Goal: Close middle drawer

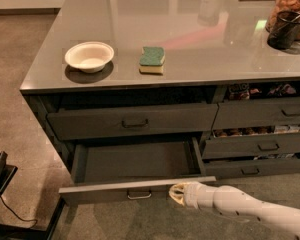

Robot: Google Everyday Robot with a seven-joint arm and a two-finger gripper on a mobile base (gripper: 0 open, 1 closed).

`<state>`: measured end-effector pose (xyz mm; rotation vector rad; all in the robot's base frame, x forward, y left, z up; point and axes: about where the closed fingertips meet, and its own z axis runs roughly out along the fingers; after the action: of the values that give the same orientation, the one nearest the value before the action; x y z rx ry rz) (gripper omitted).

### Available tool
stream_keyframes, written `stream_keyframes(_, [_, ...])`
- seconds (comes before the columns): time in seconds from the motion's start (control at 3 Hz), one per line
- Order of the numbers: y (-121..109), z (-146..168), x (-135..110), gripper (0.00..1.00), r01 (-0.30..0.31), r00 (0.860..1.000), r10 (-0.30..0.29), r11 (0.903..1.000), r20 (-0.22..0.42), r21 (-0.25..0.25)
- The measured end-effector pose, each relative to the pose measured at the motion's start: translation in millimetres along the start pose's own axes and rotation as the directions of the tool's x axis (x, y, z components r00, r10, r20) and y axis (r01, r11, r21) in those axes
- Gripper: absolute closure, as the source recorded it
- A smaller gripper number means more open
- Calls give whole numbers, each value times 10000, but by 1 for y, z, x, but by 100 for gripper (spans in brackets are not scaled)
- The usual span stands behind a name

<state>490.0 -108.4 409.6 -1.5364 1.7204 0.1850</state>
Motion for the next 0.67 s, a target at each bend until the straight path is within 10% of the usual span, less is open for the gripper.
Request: stream_keyframes(0.67, [-35, 29, 11, 100, 309, 9991, -329, 9969, 268, 729])
